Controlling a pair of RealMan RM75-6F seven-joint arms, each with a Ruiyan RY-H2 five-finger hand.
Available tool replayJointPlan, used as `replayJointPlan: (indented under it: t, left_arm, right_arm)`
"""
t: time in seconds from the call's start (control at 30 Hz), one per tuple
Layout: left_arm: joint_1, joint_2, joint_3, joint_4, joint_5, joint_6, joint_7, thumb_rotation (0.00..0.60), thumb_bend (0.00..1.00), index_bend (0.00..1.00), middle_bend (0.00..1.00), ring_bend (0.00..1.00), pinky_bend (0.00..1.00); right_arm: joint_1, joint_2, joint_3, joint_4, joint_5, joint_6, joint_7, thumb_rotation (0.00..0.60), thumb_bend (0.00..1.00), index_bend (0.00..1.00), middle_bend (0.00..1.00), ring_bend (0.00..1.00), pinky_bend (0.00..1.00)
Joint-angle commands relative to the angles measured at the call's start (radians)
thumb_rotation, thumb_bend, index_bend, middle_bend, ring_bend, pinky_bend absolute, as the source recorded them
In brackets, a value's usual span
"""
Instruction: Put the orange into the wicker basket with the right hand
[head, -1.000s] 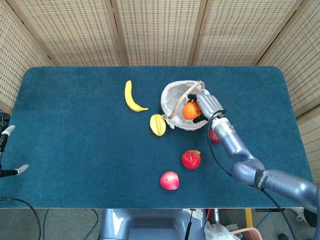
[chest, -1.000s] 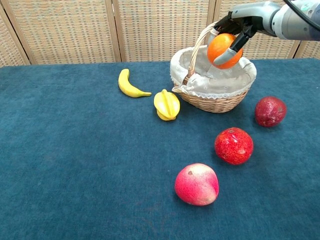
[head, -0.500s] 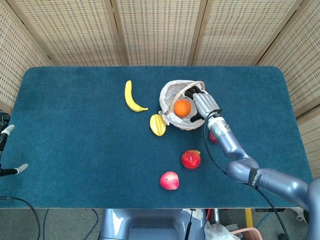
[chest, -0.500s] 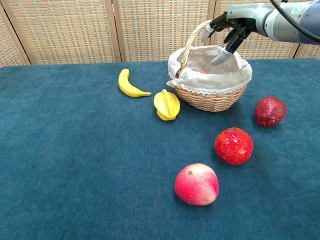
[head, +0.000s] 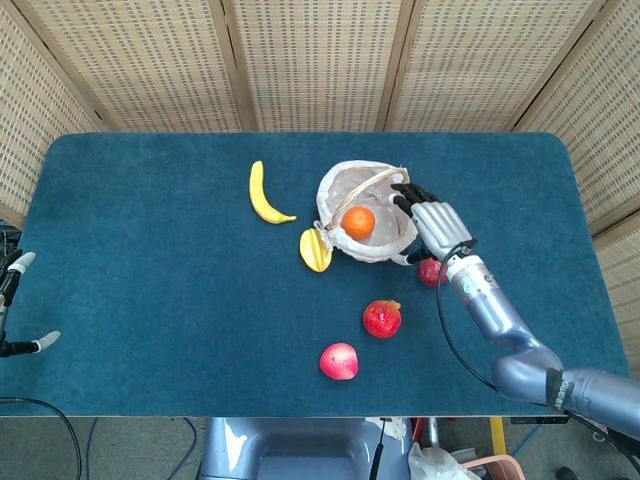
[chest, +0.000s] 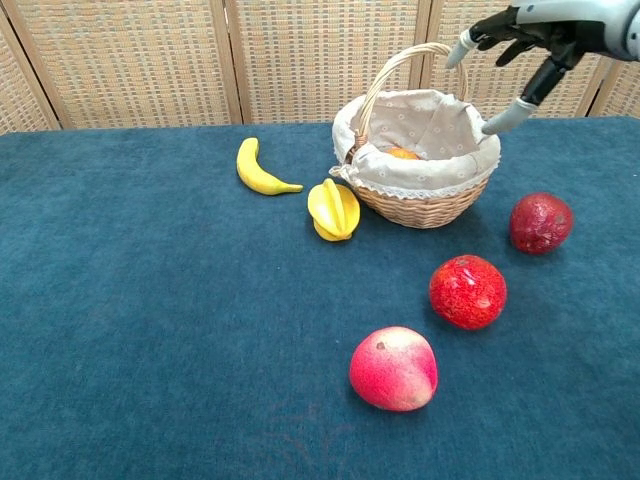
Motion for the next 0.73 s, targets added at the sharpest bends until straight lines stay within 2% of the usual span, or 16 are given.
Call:
replayJointPlan:
  t: [0.03,0.13,0.17,0.3,0.47,0.57,0.73]
  left_arm:
    - [0.009,-0.007,0.011,0.005,0.027,0.015,-0.005,0.600,0.02,0.00,0.00,0.00,0.00]
    - [0.019,-0.021,0.017,0.018,0.054,0.037,-0.006,0.600,0.02,0.00,0.00,0.00,0.00]
    - [0.023,-0.032,0.017,0.028,0.066,0.051,-0.008,0.600,0.02,0.00,0.00,0.00,0.00]
    - [0.037,-0.076,0.021,0.079,0.120,0.098,-0.037,0.600,0.02,0.00,0.00,0.00,0.00]
    - [0.055,-0.101,0.037,0.114,0.178,0.137,-0.067,0.600,0.02,0.00,0.00,0.00,0.00]
    - [0.063,-0.110,0.047,0.127,0.201,0.150,-0.069,0.600,0.03,0.00,0.00,0.00,0.00]
    - [0.066,-0.121,0.053,0.135,0.217,0.156,-0.064,0.600,0.03,0.00,0.00,0.00,0.00]
  right_arm:
    - [-0.133,0.100,-0.097,-0.095,-0.225,0.130,0.021,0.600,0.00,0.15,0.01,0.00,0.05]
    - [-0.191,0.128,-0.146,-0.094,-0.315,0.202,-0.004,0.600,0.00,0.02,0.00,0.00,0.03]
    - [-0.216,0.137,-0.162,-0.094,-0.341,0.233,-0.016,0.600,0.00,0.01,0.00,0.00,0.02]
    - [-0.321,0.152,-0.210,-0.081,-0.423,0.383,-0.078,0.600,0.00,0.00,0.00,0.00,0.00]
    - [-0.455,0.140,-0.258,-0.062,-0.481,0.548,-0.055,0.600,0.00,0.00,0.00,0.00,0.00]
    - [-0.513,0.128,-0.278,-0.032,-0.505,0.607,-0.032,0.600,0.00,0.00,0.00,0.00,0.00]
    - [-0.579,0.104,-0.280,0.026,-0.523,0.679,-0.008,0.600,0.00,0.00,0.00,0.00,0.00]
